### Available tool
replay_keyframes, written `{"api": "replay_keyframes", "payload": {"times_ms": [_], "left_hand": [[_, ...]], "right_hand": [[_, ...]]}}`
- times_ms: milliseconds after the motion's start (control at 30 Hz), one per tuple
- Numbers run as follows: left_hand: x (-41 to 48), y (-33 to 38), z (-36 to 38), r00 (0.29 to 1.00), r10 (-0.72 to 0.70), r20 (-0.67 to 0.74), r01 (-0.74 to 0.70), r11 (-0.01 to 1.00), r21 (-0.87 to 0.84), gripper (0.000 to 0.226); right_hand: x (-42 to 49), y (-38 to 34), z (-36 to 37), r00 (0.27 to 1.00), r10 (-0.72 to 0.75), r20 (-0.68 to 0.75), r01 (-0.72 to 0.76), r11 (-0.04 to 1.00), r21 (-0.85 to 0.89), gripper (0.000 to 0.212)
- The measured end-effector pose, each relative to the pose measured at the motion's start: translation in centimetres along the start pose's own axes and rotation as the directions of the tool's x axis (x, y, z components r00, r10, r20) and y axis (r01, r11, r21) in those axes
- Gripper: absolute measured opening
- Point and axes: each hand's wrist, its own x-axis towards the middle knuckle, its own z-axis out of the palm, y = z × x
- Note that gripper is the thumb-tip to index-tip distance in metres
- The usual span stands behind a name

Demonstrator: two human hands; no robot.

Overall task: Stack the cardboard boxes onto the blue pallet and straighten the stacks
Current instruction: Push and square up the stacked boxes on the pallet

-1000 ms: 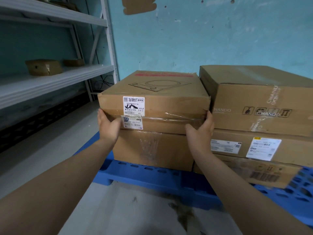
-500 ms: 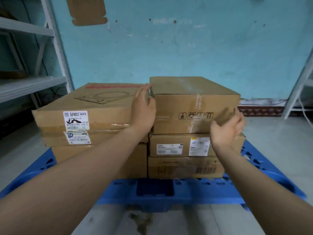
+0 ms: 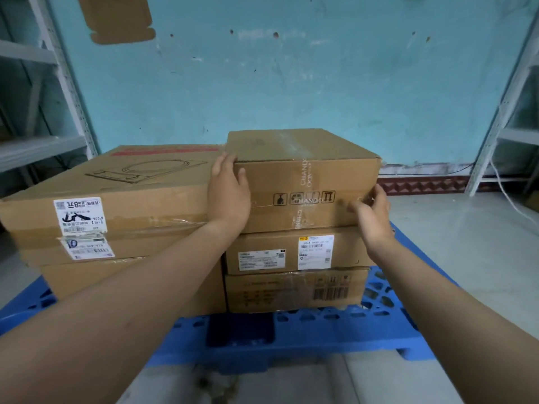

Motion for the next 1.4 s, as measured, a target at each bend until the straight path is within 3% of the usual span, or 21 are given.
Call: {"api": "replay_keyframes", "payload": {"times_ms": [133,633,833,1033,1100,1233,1400], "left_hand": [[-0.3,-0.1,-0.6,1.0,0.023,-0.009,-0.023,0.999,0.049,0.04],[-0.1,0.0,-2.3,0.996,0.063,0.057,-0.065,0.997,0.045,0.031],[-0.5,-3.0,-4.7,0.994,0.074,-0.077,-0.067,0.994,0.082,0.032],[-6.8,-7.4,-3.7,0.978,0.202,-0.051,-0.197,0.977,0.087,0.038],[-9.2,-9.0,-2.4,0.993,0.115,0.002,-0.115,0.993,0.035,0.038],[-12.3,-11.6,-0.2,0.972,-0.179,0.151,0.191,0.979,-0.069,0.041],[-13.2,-12.6,1.3,0.96,-0.217,0.175,0.242,0.961,-0.137,0.044]], "right_hand": [[-0.7,0.6,0.5,1.0,-0.021,-0.02,0.02,0.999,-0.043,0.089],[-2.6,1.3,1.0,0.988,-0.095,-0.12,0.095,0.995,-0.005,0.08],[-2.7,5.7,-1.4,0.984,0.067,-0.164,-0.066,0.998,0.011,0.075],[-4.6,9.7,0.4,0.982,0.073,-0.172,-0.065,0.997,0.052,0.071],[-4.5,10.2,0.8,0.975,0.094,-0.203,-0.079,0.994,0.081,0.074],[-2.9,10.9,-0.2,0.96,0.114,-0.257,-0.081,0.987,0.137,0.077],[-1.1,11.2,-1.1,0.948,0.169,-0.268,-0.141,0.983,0.12,0.077]]}}
